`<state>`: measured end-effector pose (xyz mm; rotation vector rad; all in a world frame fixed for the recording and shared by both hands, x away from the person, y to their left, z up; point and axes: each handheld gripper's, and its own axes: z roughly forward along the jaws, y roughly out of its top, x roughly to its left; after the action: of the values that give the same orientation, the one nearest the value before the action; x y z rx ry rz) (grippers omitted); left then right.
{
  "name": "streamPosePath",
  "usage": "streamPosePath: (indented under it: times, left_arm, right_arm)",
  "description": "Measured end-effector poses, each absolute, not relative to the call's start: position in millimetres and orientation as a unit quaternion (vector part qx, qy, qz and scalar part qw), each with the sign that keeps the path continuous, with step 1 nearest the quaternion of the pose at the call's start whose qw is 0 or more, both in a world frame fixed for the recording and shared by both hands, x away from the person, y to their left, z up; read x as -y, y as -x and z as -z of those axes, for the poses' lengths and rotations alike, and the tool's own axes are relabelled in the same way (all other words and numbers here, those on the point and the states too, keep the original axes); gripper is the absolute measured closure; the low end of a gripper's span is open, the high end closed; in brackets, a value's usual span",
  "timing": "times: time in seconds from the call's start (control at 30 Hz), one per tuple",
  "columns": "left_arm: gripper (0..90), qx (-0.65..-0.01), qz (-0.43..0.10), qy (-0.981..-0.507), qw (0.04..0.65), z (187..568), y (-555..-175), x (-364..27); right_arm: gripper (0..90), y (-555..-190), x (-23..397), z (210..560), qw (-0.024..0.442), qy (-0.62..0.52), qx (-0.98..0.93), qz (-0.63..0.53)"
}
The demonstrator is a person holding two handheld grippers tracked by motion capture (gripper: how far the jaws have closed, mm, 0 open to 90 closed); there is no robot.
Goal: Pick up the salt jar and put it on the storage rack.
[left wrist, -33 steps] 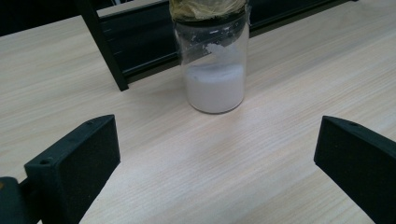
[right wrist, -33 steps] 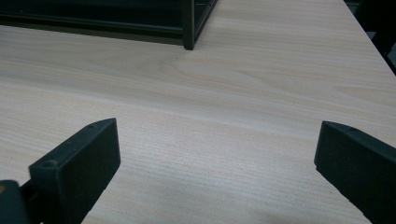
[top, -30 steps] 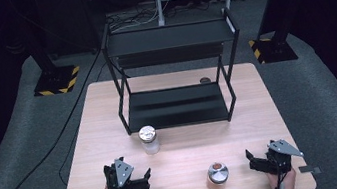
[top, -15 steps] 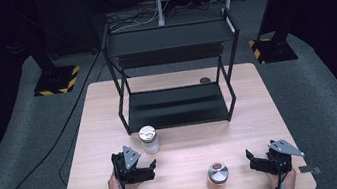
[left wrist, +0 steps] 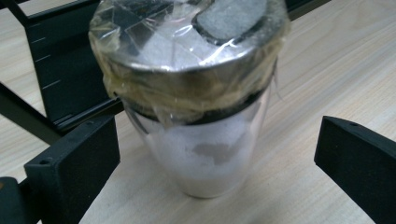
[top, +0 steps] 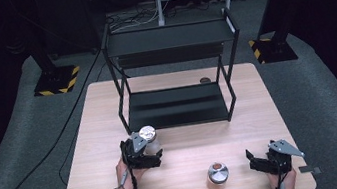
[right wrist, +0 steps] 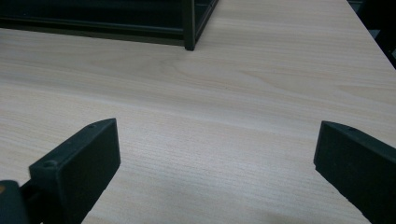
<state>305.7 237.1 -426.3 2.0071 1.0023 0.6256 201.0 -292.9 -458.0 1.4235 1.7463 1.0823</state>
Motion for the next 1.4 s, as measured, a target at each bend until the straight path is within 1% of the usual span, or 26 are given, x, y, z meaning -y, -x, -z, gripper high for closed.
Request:
streamPosePath:
  times: [0.33, 0.37, 0.4, 0.53, 0.77, 1.1, 1.4]
  left_arm:
    - [0.0, -0.394, -0.243, -0.794, 0.393, 428.1, -315.8, -233.2]
    - [1.4, -0.398, -0.248, -0.788, 0.398, 430.7, -314.9, -232.2]
    - [5.9, -0.399, -0.245, -0.787, 0.401, 431.6, -316.2, -233.4]
    - [18.0, -0.403, -0.242, -0.782, 0.409, 435.8, -317.0, -235.7]
    - [28.5, -0.410, -0.244, -0.772, 0.419, 440.8, -317.4, -239.7]
    - [29.9, -0.404, -0.232, -0.769, 0.437, 445.4, -320.0, -248.0]
    - [30.5, -0.403, -0.223, -0.775, 0.433, 440.8, -325.2, -249.6]
  right_arm:
    - [0.0, -200.9, 292.9, 458.1, 0.316, -0.540, -0.663, -0.411]
    - [0.0, -200.9, 293.0, 458.1, 0.316, -0.540, -0.663, -0.411]
    - [0.0, -200.9, 293.2, 458.2, 0.315, -0.540, -0.663, -0.412]
    - [0.0, -200.4, 293.4, 458.6, 0.316, -0.540, -0.662, -0.413]
    - [0.0, -200.7, 293.4, 458.3, 0.315, -0.540, -0.663, -0.412]
    - [0.0, -200.7, 293.2, 458.3, 0.316, -0.539, -0.663, -0.412]
    - [0.0, -200.6, 293.8, 458.5, 0.315, -0.539, -0.663, -0.413]
